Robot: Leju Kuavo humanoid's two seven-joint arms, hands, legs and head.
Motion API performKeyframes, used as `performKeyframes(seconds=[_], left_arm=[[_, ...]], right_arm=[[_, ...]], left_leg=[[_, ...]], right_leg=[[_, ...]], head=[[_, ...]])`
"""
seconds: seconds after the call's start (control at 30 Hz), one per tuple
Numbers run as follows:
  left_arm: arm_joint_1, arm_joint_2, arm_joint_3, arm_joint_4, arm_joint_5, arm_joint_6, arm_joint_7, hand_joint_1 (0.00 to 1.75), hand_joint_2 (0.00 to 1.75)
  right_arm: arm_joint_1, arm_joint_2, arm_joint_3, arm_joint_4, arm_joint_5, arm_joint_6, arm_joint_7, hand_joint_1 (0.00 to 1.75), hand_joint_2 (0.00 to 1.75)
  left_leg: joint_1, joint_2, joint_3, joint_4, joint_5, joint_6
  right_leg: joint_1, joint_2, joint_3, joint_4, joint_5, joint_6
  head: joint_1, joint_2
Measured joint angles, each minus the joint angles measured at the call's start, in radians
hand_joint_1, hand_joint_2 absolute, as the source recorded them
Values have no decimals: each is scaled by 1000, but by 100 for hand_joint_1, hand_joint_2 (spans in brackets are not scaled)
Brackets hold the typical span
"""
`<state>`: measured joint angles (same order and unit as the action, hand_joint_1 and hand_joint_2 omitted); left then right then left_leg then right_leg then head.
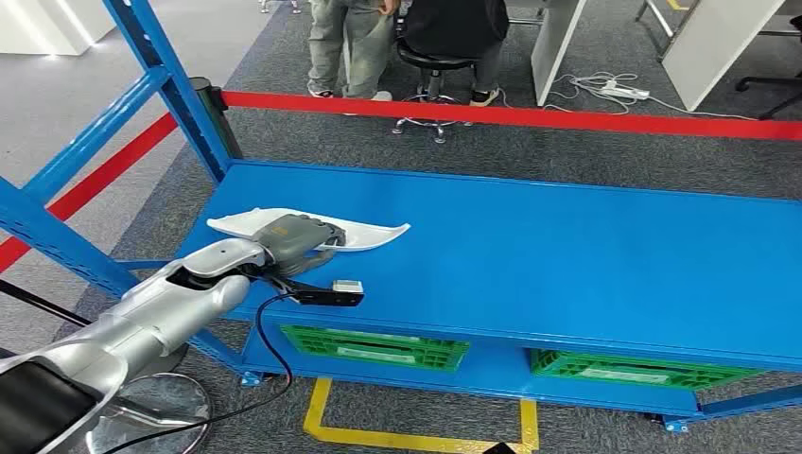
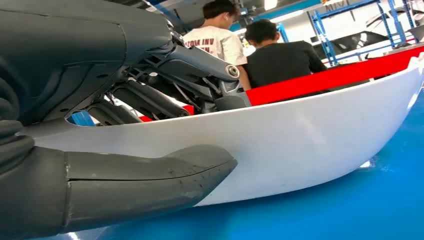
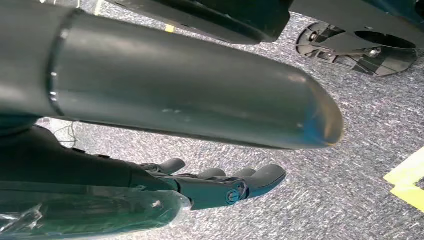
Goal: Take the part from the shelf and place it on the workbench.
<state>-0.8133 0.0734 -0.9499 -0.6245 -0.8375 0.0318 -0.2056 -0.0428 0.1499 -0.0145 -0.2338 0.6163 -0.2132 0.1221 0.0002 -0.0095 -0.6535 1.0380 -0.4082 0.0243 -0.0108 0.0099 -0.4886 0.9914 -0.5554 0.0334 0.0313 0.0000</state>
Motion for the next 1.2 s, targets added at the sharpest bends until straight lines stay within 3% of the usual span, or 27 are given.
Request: performKeyframes(seconds=[0.3, 0.6, 1.2], left_arm=[[9, 12, 51, -26, 72, 32, -7, 175, 175], [95, 63, 216, -271, 171, 67, -32, 175, 175], [202, 74, 304, -510, 241, 103, -59, 175, 175]], right_arm=[[3, 0, 0, 0, -7, -2, -6, 0, 0], [10, 0, 0, 0, -16, -9, -21, 0, 0], [12, 0, 0, 0, -24, -19, -29, 0, 0]], left_leg=[[0, 0, 0, 0, 0, 0], [0, 0, -1, 0, 0, 0], [0, 0, -1, 0, 0, 0]], right_leg=[[0, 0, 0, 0, 0, 0], [0, 0, -1, 0, 0, 0], [0, 0, -1, 0, 0, 0]], head=[[0, 0], [0, 0], [0, 0]])
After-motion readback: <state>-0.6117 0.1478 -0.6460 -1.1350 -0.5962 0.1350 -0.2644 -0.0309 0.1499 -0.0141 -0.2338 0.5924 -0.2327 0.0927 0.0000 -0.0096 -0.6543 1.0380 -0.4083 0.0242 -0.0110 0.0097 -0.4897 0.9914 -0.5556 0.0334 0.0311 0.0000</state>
